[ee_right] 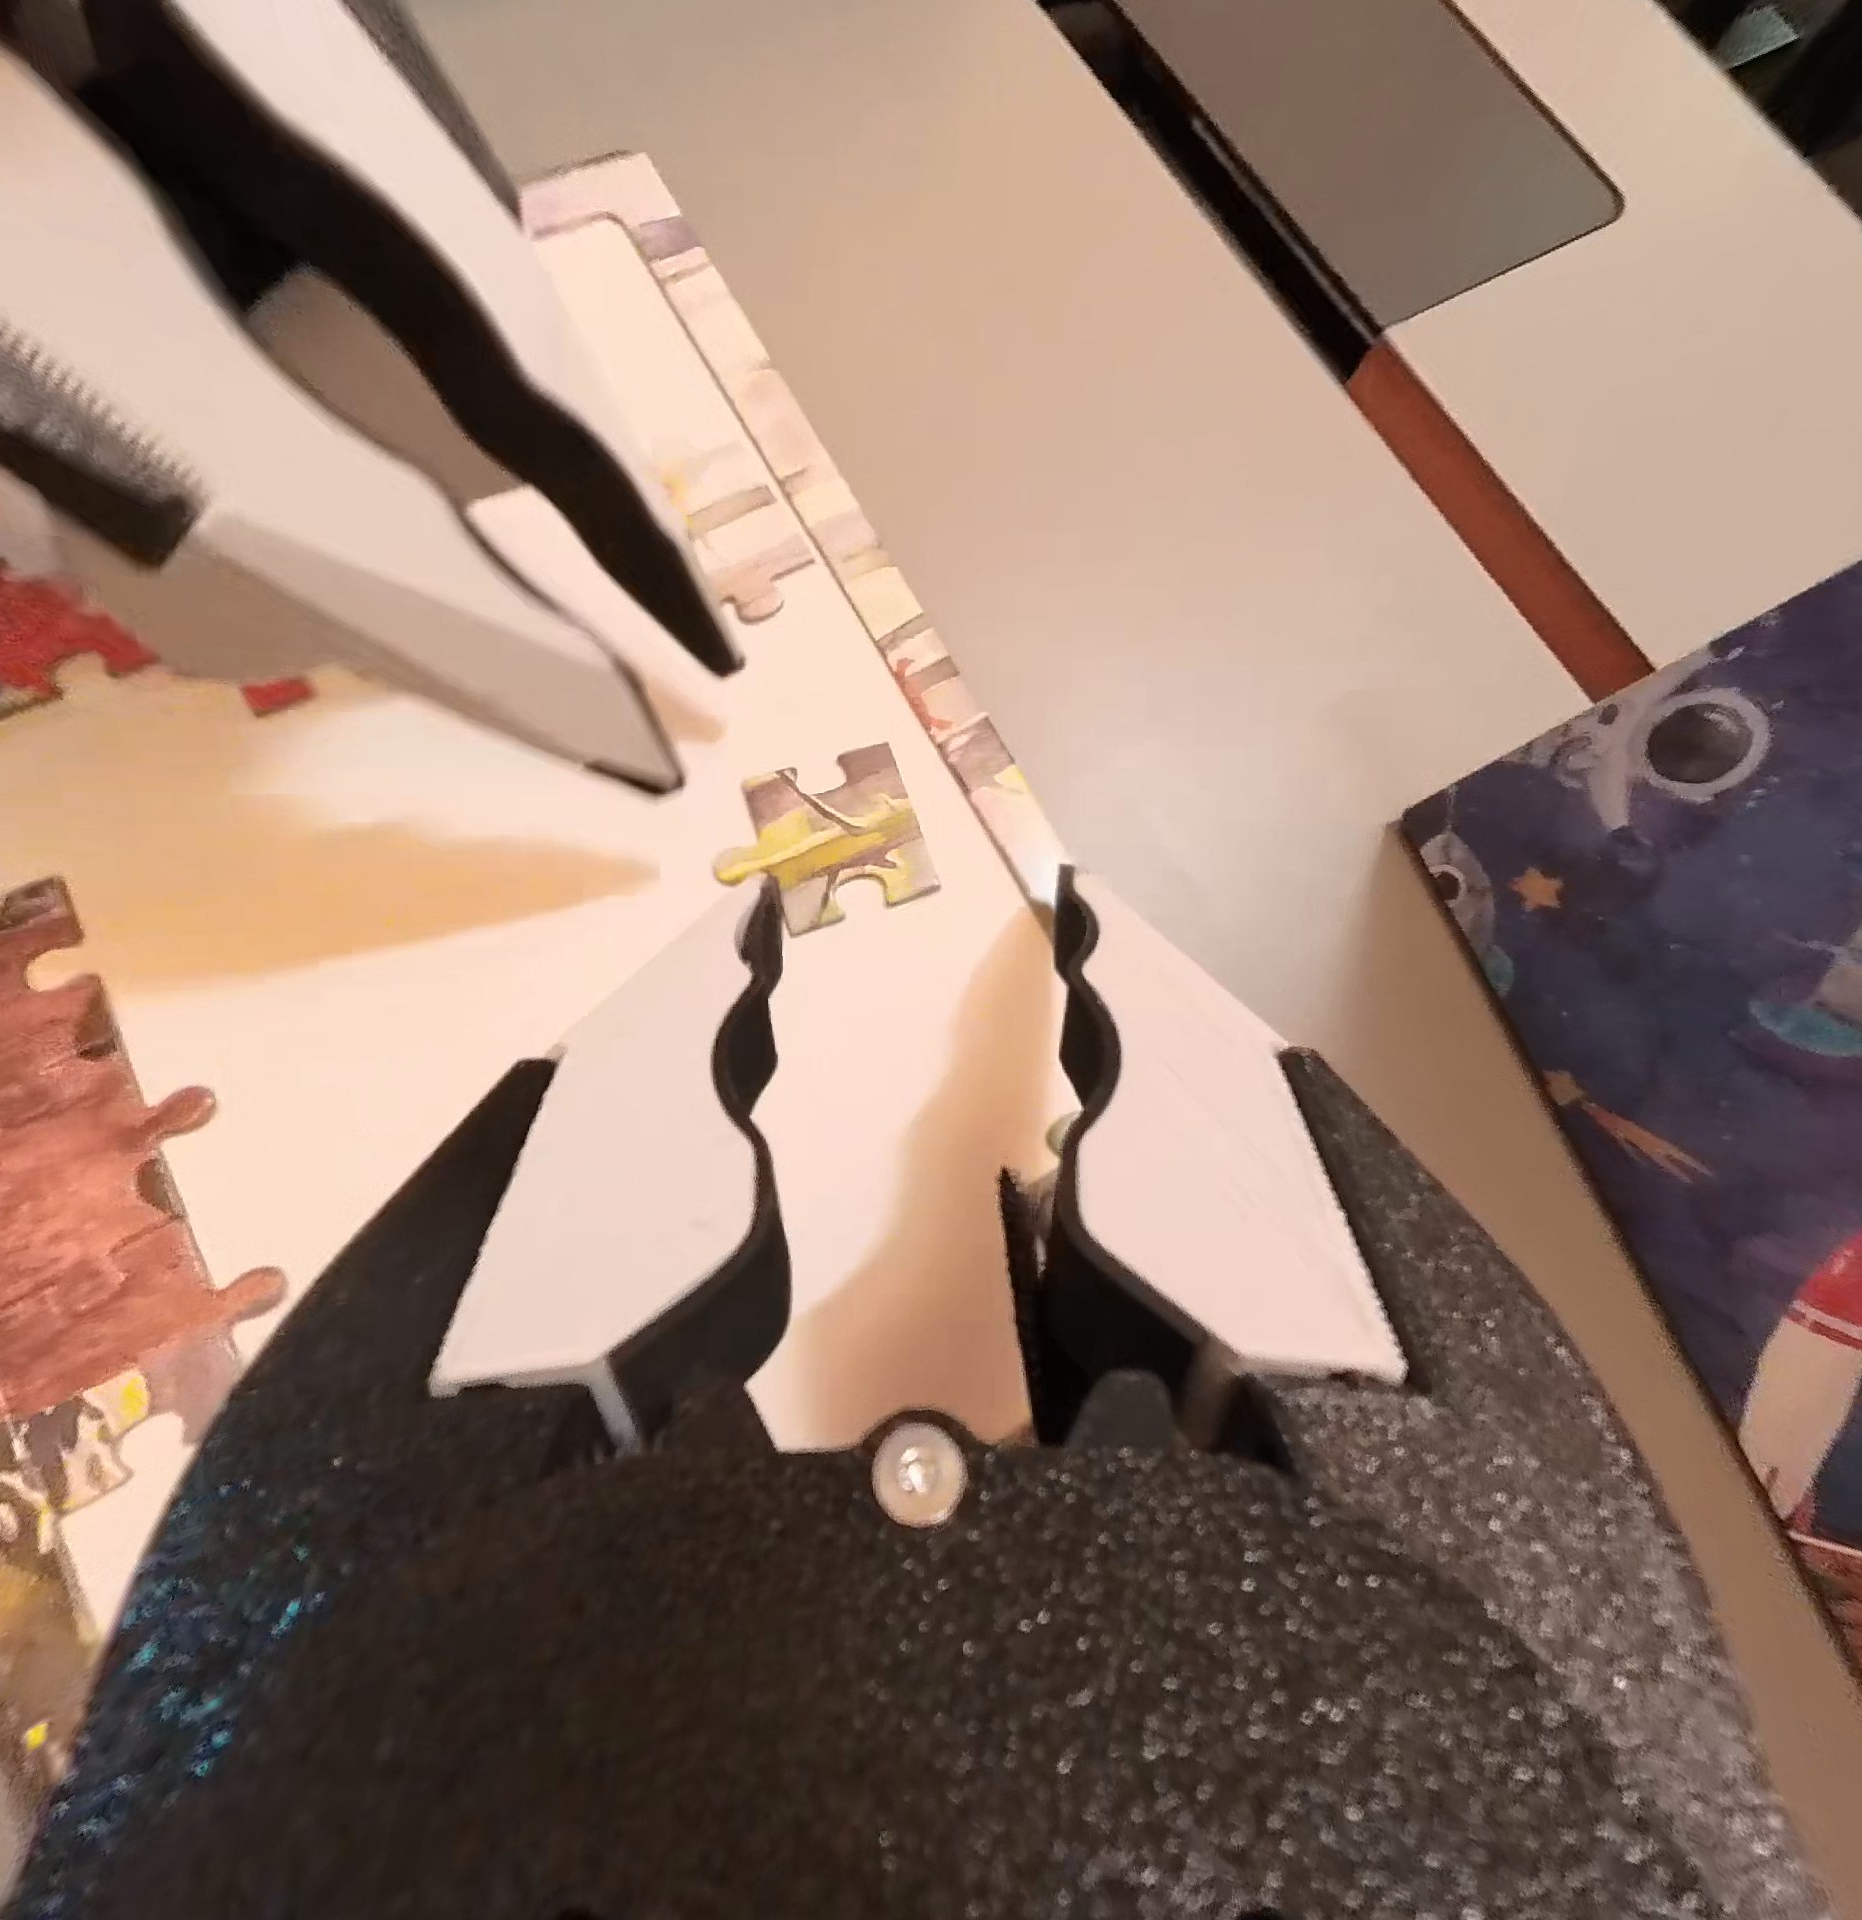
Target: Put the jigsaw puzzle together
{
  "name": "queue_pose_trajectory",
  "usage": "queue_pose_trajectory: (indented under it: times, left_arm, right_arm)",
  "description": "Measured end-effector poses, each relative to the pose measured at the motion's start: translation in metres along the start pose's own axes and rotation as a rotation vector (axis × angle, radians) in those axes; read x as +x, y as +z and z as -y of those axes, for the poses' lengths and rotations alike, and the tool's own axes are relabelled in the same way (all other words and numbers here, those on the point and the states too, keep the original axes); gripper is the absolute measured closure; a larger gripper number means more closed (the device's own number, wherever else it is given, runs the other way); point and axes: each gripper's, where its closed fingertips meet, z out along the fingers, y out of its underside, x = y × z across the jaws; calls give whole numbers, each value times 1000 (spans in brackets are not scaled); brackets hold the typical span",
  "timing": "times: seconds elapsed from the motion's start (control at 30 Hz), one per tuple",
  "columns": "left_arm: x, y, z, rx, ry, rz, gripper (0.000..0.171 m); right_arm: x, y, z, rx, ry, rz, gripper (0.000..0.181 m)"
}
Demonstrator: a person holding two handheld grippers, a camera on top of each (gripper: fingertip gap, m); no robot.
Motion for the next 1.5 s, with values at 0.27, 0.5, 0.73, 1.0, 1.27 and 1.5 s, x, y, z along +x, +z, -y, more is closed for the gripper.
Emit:
queue_pose_trajectory:
  times: [0.27,0.5,0.73,1.0,1.27,1.5]
  left_arm:
    - [-14,14,6,9,-11,80,158]
    - [-37,0,12,48,-25,178,158]
    - [-91,-35,3,85,-176,356,157]
    - [-108,-44,-17,64,-349,353,156]
    - [-109,-43,-17,61,-330,365,156]
    - [-109,-44,-18,63,-330,365,158]
  right_arm:
    - [7,0,-3,1,20,-18,128]
    - [7,-13,0,16,0,20,149]
    - [-24,-9,-10,-54,-13,183,162]
    - [-23,-1,-3,-41,41,194,166]
    - [-22,4,2,-36,47,188,166]
    - [-30,3,15,10,18,177,166]
